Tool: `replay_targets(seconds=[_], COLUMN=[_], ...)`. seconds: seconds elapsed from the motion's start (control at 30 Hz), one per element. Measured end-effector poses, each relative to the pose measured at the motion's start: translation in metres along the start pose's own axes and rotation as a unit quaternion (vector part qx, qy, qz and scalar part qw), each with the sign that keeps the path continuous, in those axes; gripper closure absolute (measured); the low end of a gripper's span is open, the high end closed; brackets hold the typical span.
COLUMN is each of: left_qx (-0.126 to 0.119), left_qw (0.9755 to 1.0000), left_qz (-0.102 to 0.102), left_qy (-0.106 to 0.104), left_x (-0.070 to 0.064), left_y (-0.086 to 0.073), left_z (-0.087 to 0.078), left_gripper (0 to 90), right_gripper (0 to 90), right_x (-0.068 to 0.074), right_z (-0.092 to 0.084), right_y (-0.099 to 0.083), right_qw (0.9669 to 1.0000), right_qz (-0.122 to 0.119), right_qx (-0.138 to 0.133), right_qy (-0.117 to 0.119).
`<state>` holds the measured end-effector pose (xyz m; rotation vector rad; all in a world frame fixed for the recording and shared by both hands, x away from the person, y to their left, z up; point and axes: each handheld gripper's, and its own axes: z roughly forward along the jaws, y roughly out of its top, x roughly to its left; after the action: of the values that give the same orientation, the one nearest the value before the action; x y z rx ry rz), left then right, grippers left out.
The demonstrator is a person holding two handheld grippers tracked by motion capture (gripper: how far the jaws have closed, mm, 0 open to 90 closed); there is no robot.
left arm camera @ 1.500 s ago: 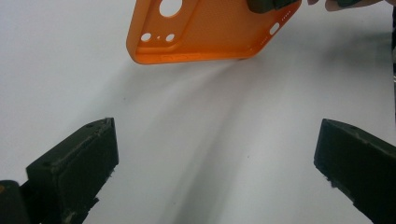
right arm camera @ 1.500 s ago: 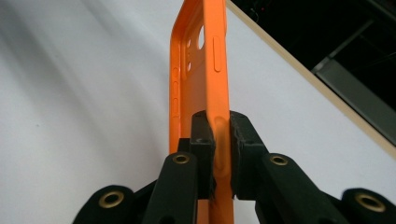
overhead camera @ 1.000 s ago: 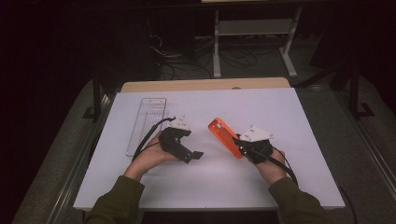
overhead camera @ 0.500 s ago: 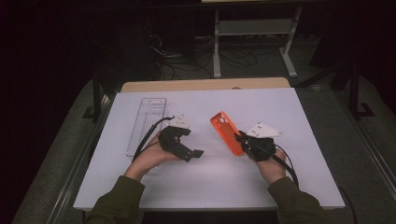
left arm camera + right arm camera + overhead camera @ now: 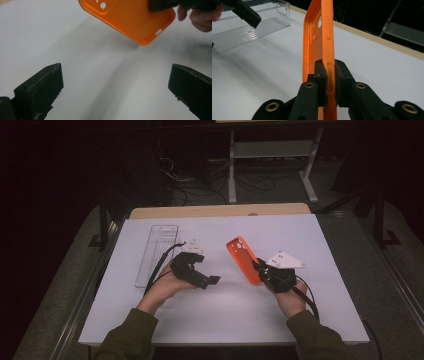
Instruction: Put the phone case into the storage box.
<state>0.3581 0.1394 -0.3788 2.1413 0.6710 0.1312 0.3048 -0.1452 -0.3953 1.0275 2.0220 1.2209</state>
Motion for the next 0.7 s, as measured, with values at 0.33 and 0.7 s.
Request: replay_targets(seconds=[0.33, 0.7], left_qx=[-0.034, -0.061], left_qw=[0.9982, 0.9957], left_qz=[-0.049, -0.070], left_qy=[0.003, -0.003], left_x=[0.005, 0.012], left_y=[0.010, 0.019], left_z=[0.007, 0.014], left_gripper=[0.0, 0.0], right_gripper=[80.2, 80.1], right_x=[0.004, 0.013], right_z=[-0.003, -0.001], right_y=[0.003, 0.005], right_qw=[0.9999, 0.9995], right_qz=[0.003, 0.009], right_qx=[-0.013, -0.027], right_qy=[-0.004, -0.014])
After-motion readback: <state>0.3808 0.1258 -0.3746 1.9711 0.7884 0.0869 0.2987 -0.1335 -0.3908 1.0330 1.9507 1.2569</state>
